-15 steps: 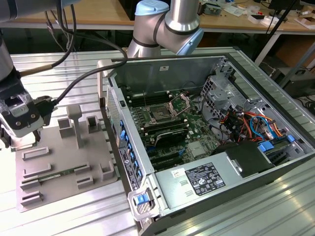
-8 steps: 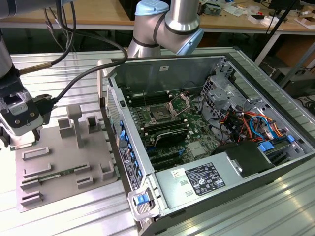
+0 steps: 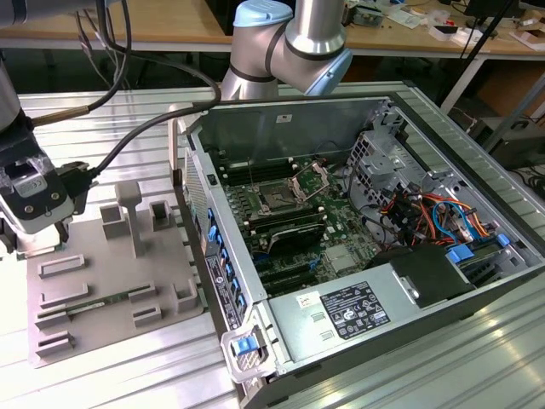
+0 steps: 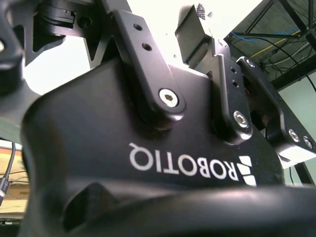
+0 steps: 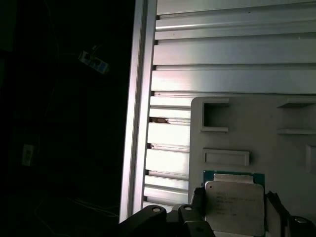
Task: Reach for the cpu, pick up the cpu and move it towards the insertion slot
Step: 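Pick up the cpu and move it towards the insertion slot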
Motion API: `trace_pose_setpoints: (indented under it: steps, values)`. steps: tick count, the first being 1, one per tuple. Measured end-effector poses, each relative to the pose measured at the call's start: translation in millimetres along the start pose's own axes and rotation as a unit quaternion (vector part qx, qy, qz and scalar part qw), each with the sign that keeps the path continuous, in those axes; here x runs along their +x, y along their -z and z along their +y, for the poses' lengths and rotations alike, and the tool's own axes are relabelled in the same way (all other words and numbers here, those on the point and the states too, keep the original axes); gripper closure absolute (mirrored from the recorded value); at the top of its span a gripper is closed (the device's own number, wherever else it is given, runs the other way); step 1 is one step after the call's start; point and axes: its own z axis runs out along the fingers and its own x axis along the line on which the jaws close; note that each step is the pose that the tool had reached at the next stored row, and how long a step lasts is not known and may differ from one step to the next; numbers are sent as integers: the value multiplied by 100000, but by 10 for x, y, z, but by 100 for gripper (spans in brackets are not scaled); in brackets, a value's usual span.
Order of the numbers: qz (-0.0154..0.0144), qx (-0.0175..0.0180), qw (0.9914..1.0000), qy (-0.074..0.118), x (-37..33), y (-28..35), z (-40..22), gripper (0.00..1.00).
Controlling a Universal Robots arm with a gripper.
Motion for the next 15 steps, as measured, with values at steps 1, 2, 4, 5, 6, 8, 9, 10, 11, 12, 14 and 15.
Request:
trace_pose_setpoints:
  steps: [1,2,4,5,6,8,9,10,11,12,14,15]
  values:
    - [1,-1,100000,0,0,4,0,45]
    - [-4,-1,100000,0,0,8,0,45]
    - [-2,0,100000,2,0,22,1,45]
    - [-6,-2,100000,1,0,26,1,45]
    - [-3,0,100000,1,0,32,1,45]
    - [-1,-1,100000,-2,0,41,2,45]
    - [-5,-2,100000,1,0,48,2,45]
    - [-5,0,100000,0,0,53,3,45]
    - [-4,0,100000,0,-1,57,3,45]
    - [0,-1,100000,0,0,63,3,45]
    - [-2,1,100000,1,0,73,3,45]
    - [0,2,100000,0,0,78,4,45]
